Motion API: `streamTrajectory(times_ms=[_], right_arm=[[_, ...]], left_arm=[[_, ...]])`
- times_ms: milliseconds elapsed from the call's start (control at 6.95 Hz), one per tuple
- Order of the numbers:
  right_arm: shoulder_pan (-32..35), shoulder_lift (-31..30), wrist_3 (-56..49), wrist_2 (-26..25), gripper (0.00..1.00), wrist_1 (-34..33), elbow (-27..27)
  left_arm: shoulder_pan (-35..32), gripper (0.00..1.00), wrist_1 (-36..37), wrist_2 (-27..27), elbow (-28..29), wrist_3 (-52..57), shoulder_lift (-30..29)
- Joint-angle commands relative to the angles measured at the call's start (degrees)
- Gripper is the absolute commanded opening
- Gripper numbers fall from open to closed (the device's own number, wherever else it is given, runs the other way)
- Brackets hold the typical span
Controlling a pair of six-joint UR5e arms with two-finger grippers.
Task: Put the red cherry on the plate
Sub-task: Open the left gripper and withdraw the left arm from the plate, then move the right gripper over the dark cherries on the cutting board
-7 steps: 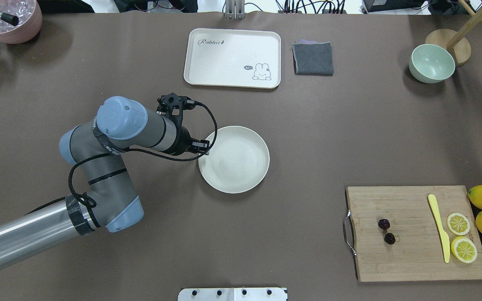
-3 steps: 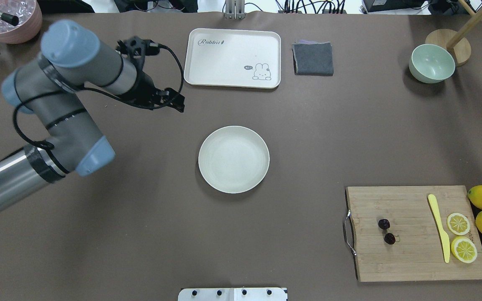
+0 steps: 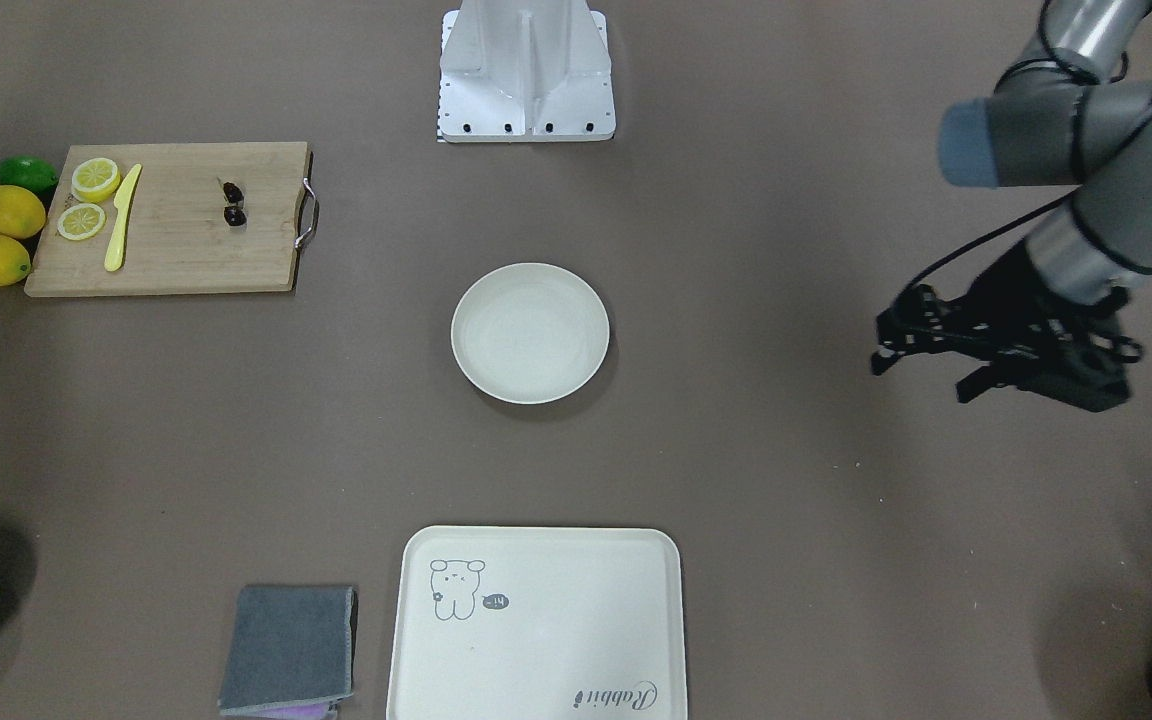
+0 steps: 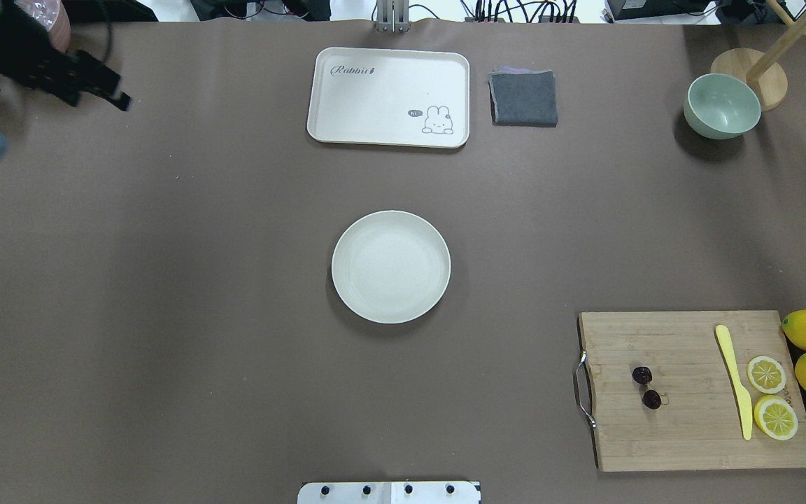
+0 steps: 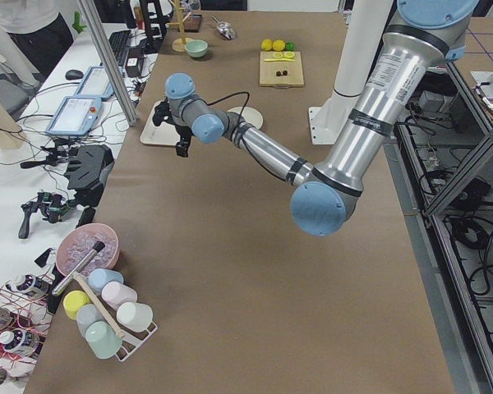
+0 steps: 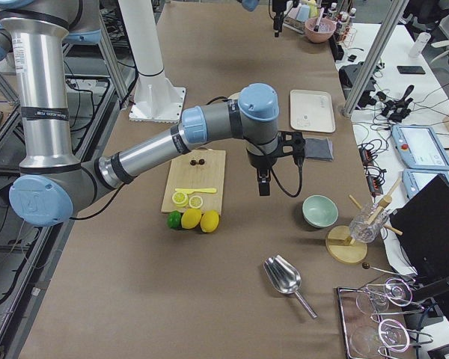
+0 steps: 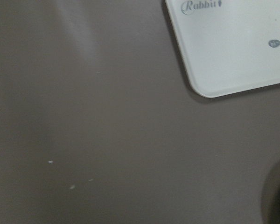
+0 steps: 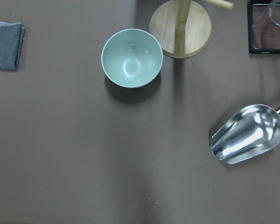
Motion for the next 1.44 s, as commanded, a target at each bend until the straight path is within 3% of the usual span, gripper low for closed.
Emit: streamTrajectory(times_ms=[0,431,575,863,1007,1150,1294], right_arm=[[-3.14,2.73,0.21,0.04,0.99,-0.10,0.56],[-9.62,4.40,2.47,-0.05,0.99,-0.54,3.80],[-12.96,6.93,4.15,-2.75,0.99,-0.45,3.82],[-18.33,4.34,13.54,-6.20,0.99,-0.28,9.50],[-21.22,-1.86,15.05,-7.25,0.99,0.68,14.31],[-24.04,-10.02,18.46,-9.17,0.99,6.09,18.28],[-27.37,-19.23,22.84,-11.45,0.99,18.58,19.27]], left_arm=[[-12.57,0.97,0.80,-6.07,-0.70,12.10,11.36],[-14.98,0.97,0.63,-6.25,-1.22,15.15,17.47],[-14.81,0.97,0.63,-6.25,-1.84,14.97,17.48],[-14.80,0.97,0.27,-6.25,-3.68,15.06,17.57],[-14.54,0.97,0.36,-6.25,-3.95,14.97,17.48],[-14.11,0.97,0.19,-6.25,-3.87,14.71,17.48],[-14.19,0.97,0.54,-7.20,-5.17,14.53,17.48]])
